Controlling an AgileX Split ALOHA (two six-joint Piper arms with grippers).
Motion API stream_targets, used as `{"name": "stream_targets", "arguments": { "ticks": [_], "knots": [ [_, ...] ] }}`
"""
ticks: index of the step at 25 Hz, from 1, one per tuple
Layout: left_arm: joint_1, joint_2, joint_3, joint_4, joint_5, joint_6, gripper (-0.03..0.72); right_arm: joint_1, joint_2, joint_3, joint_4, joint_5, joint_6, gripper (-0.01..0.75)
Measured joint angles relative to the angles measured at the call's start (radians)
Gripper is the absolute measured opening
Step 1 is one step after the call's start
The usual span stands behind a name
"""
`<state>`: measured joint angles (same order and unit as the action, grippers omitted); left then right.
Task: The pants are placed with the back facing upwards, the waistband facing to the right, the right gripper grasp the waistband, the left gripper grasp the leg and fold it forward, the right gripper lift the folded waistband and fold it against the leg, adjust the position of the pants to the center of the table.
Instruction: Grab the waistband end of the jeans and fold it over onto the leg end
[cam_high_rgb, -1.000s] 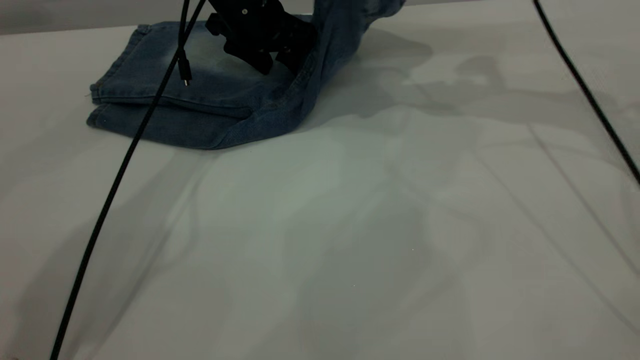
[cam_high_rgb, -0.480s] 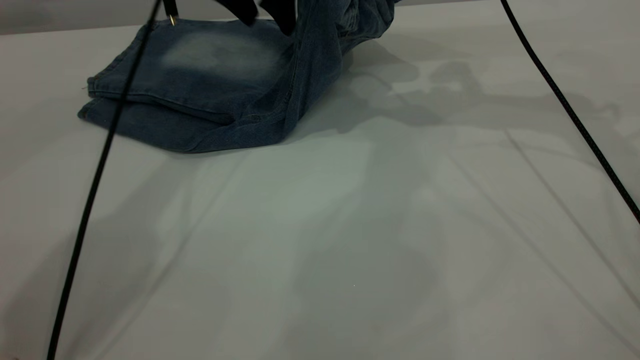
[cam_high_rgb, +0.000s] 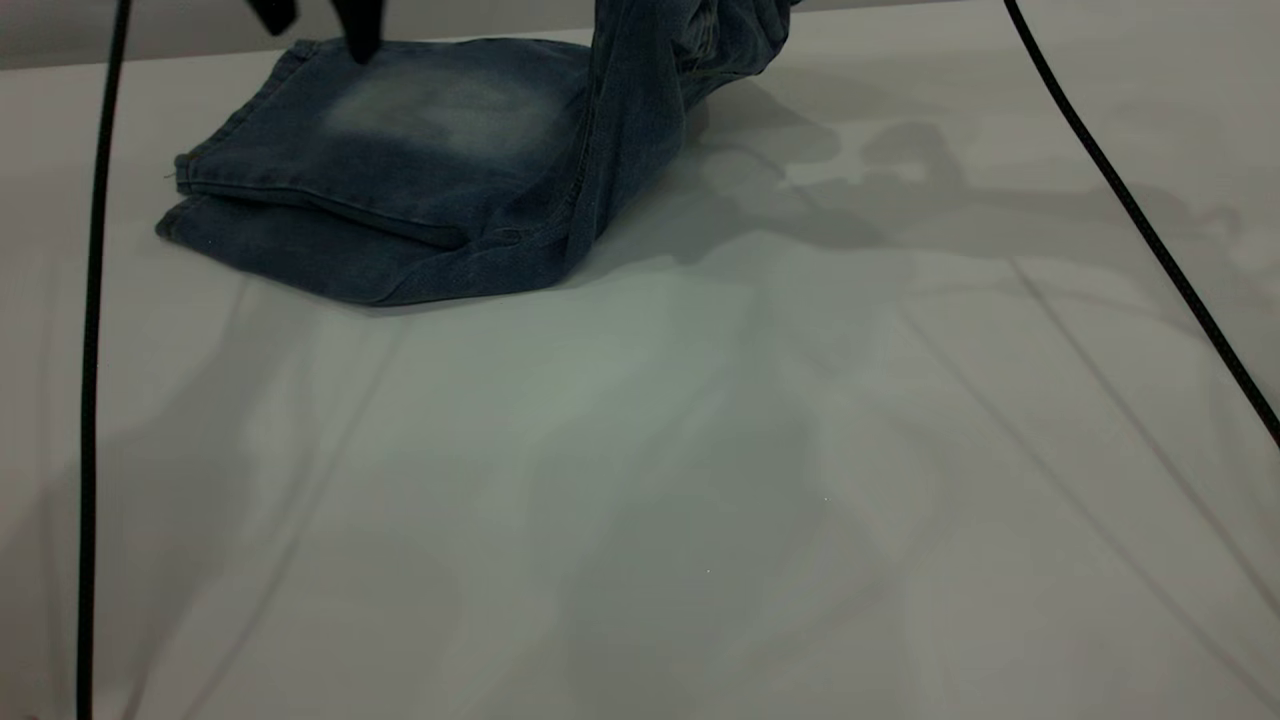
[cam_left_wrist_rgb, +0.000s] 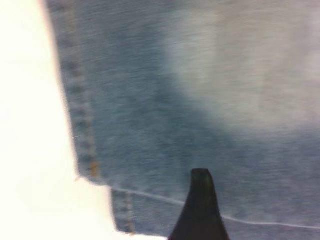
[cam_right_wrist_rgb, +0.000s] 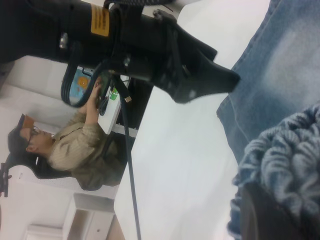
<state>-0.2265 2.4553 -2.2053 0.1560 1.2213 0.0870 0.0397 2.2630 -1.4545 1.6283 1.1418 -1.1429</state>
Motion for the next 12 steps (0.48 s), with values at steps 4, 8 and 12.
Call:
{"name": "stream_targets", "arguments": {
  "ticks": [4, 8, 12],
  "knots": [
    [0.045, 0.007, 0.000, -0.009, -0.022, -0.025, 0.531, 0.000, 0.000, 0.000, 0.002, 0.000, -0.003, 0.060],
    [0.056, 0.044, 0.000, -0.053, -0.074, -0.020, 0.531, 0.000, 0.000, 0.000, 0.009, 0.000, -0.003, 0.060],
    [0.055, 0.099, 0.000, -0.062, -0.120, -0.018, 0.531, 0.000, 0.000, 0.000, 0.001, 0.001, -0.002, 0.060]
  ]
}}
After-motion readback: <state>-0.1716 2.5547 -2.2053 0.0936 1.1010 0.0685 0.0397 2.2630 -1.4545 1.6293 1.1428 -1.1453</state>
